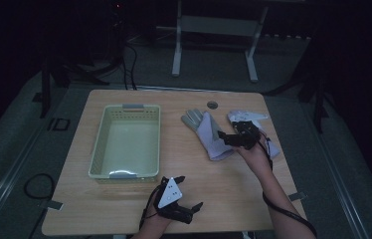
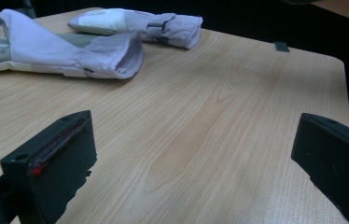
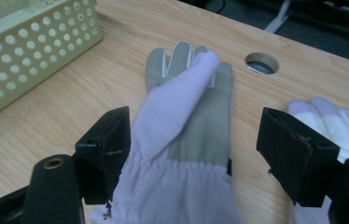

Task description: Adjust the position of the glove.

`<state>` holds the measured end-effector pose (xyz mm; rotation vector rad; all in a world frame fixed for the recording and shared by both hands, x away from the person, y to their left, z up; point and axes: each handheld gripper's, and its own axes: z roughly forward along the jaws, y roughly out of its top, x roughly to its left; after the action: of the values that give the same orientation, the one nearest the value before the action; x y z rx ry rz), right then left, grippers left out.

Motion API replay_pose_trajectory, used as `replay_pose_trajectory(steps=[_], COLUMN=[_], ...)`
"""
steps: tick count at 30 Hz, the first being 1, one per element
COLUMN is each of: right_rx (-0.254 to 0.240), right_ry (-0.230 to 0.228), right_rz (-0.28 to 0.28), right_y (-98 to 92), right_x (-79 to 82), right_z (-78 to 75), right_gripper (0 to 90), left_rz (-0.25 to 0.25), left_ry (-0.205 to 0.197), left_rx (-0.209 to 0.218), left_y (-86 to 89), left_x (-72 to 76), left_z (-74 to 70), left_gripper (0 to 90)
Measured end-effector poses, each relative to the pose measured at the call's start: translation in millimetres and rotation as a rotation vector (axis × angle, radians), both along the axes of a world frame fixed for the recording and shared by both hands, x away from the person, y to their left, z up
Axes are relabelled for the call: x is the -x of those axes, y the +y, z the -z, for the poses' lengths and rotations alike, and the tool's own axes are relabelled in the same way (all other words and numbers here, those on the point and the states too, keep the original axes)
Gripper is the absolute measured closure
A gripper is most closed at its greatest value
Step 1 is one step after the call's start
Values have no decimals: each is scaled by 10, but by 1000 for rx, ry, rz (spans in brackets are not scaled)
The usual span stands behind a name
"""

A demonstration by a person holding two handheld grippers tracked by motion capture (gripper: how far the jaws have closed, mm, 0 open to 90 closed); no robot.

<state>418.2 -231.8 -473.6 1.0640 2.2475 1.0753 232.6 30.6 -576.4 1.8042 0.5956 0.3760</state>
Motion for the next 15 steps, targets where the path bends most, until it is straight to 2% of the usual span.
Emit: replay_pose_trajectory(steps=[4,6,11,15], right_rx=[1,-21,-21,10], right_ry=[36,55,59,58], right_rz=[-5,-2,-27,-33], right_y=[32,46,85,139], right_x=[-108,-202,-327,-394], right_z=[56,113,226,330], right_gripper=[251,280,349,396], left_rz=[2,1,4,4], left_ry=[1,7,6,6], left_rx=[1,6,6,7], left_y=[2,6,6,7], left_x=[-1,-6,-5,-5], left_z=[0,0,0,1], left_gripper=[2,2,2,2])
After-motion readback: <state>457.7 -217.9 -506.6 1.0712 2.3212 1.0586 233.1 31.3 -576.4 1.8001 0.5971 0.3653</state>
